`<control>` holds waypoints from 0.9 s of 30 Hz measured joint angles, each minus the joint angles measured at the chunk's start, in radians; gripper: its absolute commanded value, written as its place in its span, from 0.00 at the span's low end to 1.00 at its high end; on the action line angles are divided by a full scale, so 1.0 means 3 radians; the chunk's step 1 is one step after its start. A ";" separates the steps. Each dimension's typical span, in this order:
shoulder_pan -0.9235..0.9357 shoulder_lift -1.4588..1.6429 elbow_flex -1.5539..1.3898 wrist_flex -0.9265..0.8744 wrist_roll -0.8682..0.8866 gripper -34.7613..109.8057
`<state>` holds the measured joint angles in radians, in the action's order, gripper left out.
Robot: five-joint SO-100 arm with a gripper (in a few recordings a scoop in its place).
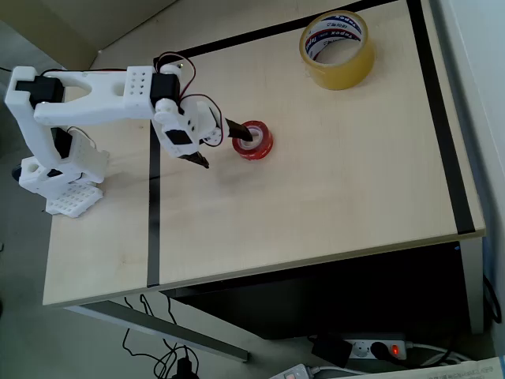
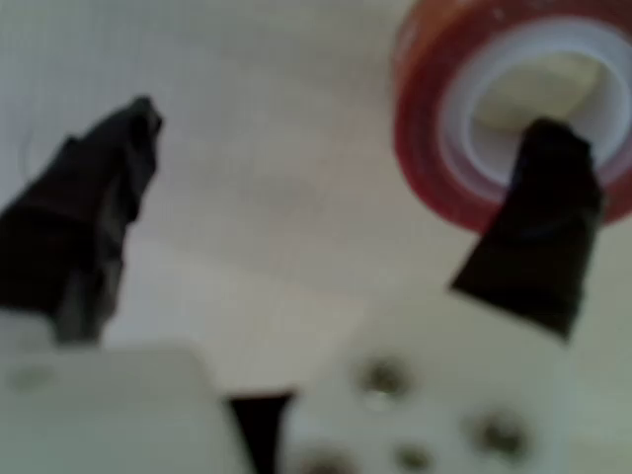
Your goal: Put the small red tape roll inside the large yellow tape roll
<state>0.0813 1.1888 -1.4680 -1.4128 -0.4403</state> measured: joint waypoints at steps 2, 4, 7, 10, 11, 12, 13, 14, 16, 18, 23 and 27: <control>0.0000 -0.0031 -0.0031 0.0097 -0.0005 0.46; -0.0010 -0.0189 0.0010 0.0112 -0.0005 0.38; 0.0031 -0.0389 0.0266 0.0112 0.0000 0.24; 0.0031 -0.0603 0.0629 0.0046 0.0056 0.24; 0.0031 -0.0670 0.0716 0.0015 0.0077 0.24; 0.0031 -0.0721 0.0793 -0.0046 0.0082 0.24; 0.0031 -0.0757 0.0874 -0.0107 0.0077 0.24; 0.0031 -0.0803 0.0956 -0.0179 0.0077 0.24; 0.0026 -0.0864 0.1130 -0.0353 0.0077 0.24; 0.0005 -0.0879 0.1294 -0.0593 0.0077 0.24; -0.0077 -0.0879 0.2066 -0.1125 0.0077 0.24; -0.0102 -0.0879 0.2930 -0.1248 0.0153 0.24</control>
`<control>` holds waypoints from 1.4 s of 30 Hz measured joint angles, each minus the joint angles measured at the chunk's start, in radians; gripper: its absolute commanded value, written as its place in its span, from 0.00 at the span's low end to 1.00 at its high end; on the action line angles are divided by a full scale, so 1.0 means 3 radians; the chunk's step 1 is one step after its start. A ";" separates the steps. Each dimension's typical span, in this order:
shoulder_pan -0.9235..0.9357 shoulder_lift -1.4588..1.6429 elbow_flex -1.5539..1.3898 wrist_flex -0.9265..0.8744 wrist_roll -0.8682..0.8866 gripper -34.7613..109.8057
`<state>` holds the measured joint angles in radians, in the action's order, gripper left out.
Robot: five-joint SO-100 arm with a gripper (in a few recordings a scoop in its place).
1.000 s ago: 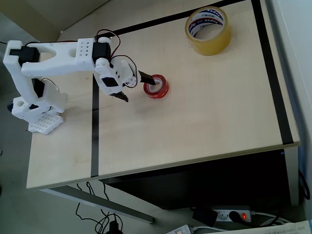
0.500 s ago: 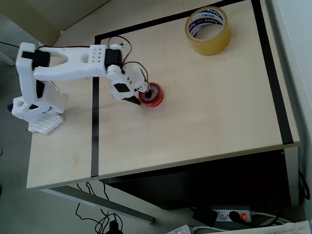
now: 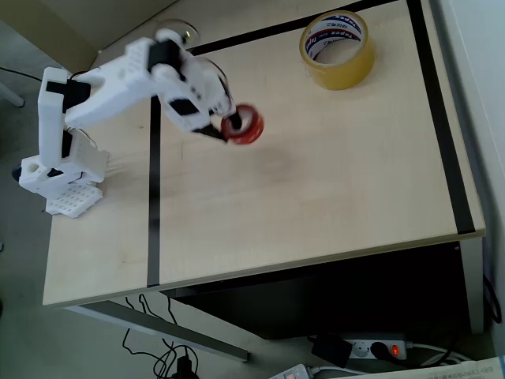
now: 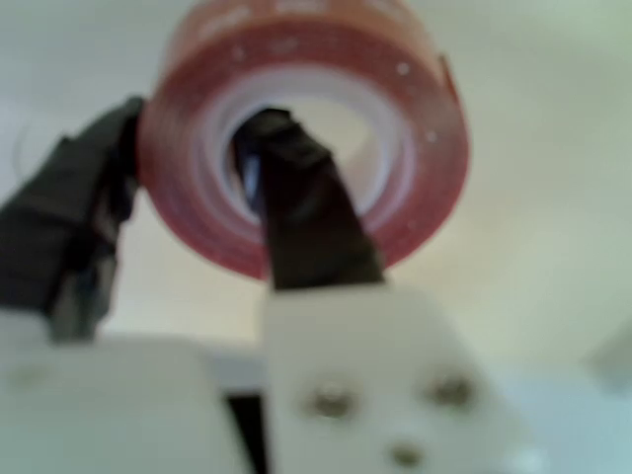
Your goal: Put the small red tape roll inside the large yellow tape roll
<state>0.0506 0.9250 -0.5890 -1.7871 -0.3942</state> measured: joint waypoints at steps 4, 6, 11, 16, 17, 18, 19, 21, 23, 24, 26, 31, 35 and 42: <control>-0.0092 0.0000 0.1064 -0.0020 0.0061 0.24; -0.0169 -0.0031 0.1687 0.0102 0.0061 0.24; -0.0455 -0.0112 0.2332 0.0665 0.0210 0.24; -0.0665 -0.0291 0.2352 0.1314 0.0230 0.24; -0.0706 -0.0312 0.2306 0.1411 0.0230 0.24; -0.0726 -0.0317 0.2229 0.1503 0.0230 0.24; -0.0741 -0.0337 0.2153 0.1560 0.0230 0.24; -0.0741 -0.0491 0.2107 0.1652 0.0266 0.24; -0.0721 -0.0741 0.2102 0.1692 0.0312 0.24; -0.0716 -0.0879 0.2102 0.1708 0.0332 0.24; -0.0695 -0.1181 0.2112 0.1733 0.0363 0.24; -0.0593 -0.1733 0.2168 0.1744 0.0378 0.24; -0.0598 -0.1917 0.2168 0.1749 0.0378 0.24; -0.0670 -0.1953 0.2168 0.1923 0.0378 0.24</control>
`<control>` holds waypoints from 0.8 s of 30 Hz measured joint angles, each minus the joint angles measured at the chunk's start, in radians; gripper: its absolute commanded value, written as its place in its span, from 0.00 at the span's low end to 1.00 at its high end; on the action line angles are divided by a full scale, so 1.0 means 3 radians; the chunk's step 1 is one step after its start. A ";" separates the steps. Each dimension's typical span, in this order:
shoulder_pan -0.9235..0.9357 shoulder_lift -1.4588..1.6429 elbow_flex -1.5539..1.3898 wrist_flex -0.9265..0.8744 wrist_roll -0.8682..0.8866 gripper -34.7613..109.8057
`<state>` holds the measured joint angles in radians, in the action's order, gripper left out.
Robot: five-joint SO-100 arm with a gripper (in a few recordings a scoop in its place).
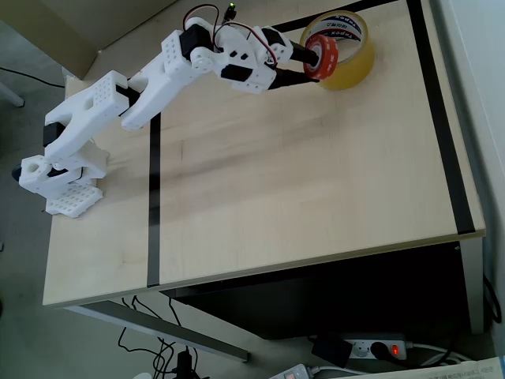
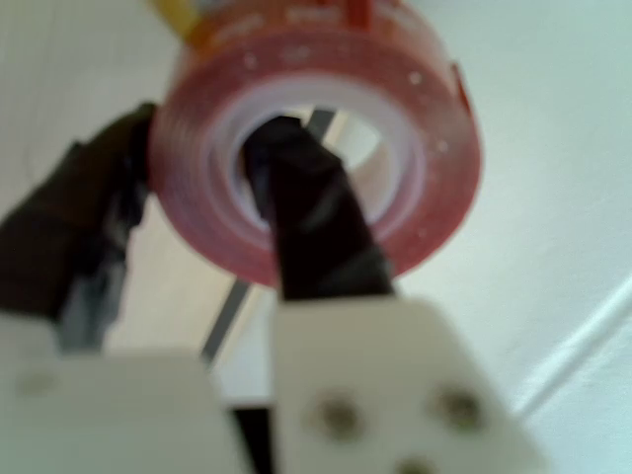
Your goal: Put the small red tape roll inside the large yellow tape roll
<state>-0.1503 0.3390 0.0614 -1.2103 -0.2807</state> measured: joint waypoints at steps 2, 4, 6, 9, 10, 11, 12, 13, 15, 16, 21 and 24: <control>-0.0036 0.0000 0.0000 0.0066 0.0000 0.24; -0.0072 0.0000 0.0000 0.0112 0.0000 0.24; -0.0087 0.0000 0.0000 0.0159 0.0000 0.24; -0.0123 0.0000 0.0000 0.0159 0.0000 0.24; -0.0138 0.0000 0.0000 0.0159 0.0000 0.24; -0.0159 0.0000 0.0000 0.0159 0.0000 0.24; -0.0169 0.0000 0.0000 0.0169 0.0000 0.24; -0.0179 0.0000 0.0000 0.0194 0.0000 0.24; -0.0189 0.0000 0.0000 0.0230 0.0000 0.24; -0.0189 0.0000 0.0000 0.0256 0.0000 0.24; -0.0189 -0.0051 0.0000 0.0286 0.0000 0.29; -0.0189 -0.0128 0.0005 0.0291 0.0000 0.32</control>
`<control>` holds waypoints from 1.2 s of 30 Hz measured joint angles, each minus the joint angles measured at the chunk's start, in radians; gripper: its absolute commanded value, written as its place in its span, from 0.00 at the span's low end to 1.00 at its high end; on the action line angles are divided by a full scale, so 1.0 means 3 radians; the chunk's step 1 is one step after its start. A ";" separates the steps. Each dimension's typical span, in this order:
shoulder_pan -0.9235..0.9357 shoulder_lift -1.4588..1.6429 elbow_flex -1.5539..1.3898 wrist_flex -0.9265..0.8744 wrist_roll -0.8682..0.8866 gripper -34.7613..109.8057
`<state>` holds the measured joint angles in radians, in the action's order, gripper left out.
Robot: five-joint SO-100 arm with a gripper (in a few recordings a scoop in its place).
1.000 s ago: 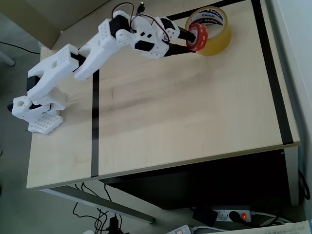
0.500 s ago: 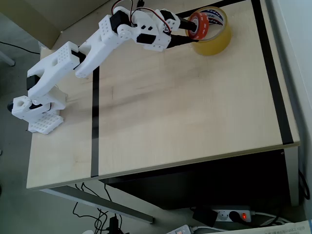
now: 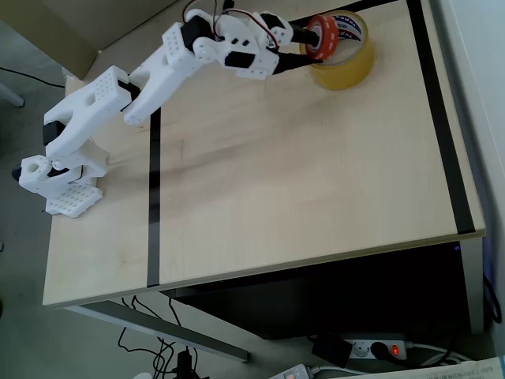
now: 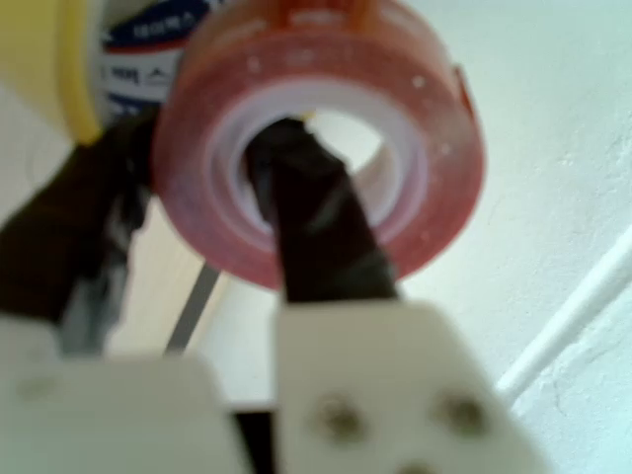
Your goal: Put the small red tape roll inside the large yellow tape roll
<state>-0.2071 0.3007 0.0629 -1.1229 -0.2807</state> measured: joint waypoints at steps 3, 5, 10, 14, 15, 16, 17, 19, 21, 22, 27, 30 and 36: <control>0.0000 0.0000 0.0000 0.0005 0.0000 0.36; 0.0000 0.0000 0.0000 -0.0015 0.0000 0.38; 0.0000 0.0005 0.0066 -0.0220 -0.0005 0.36; 0.0041 0.0010 0.0256 -0.0818 0.0005 0.24; 0.0072 0.0015 0.0256 -0.0997 0.0005 0.24; 0.0102 0.0031 0.0261 -0.1217 0.0010 0.24; 0.0138 0.0082 0.0256 -0.1365 0.0010 0.24; 0.0240 0.0159 0.0256 -0.1759 0.0020 0.24; 0.0363 0.0343 0.0235 -0.2066 0.0031 0.24; 0.0424 0.0501 0.0153 -0.2132 0.0046 0.24; 0.0690 0.1682 -0.1064 -0.2234 0.0097 0.24; 0.0828 0.2449 -0.1836 -0.2240 0.0097 0.24; 0.1207 0.3968 -0.3329 -0.1718 0.0271 0.24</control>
<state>0.1549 1.4910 -0.9357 -1.6383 -0.1994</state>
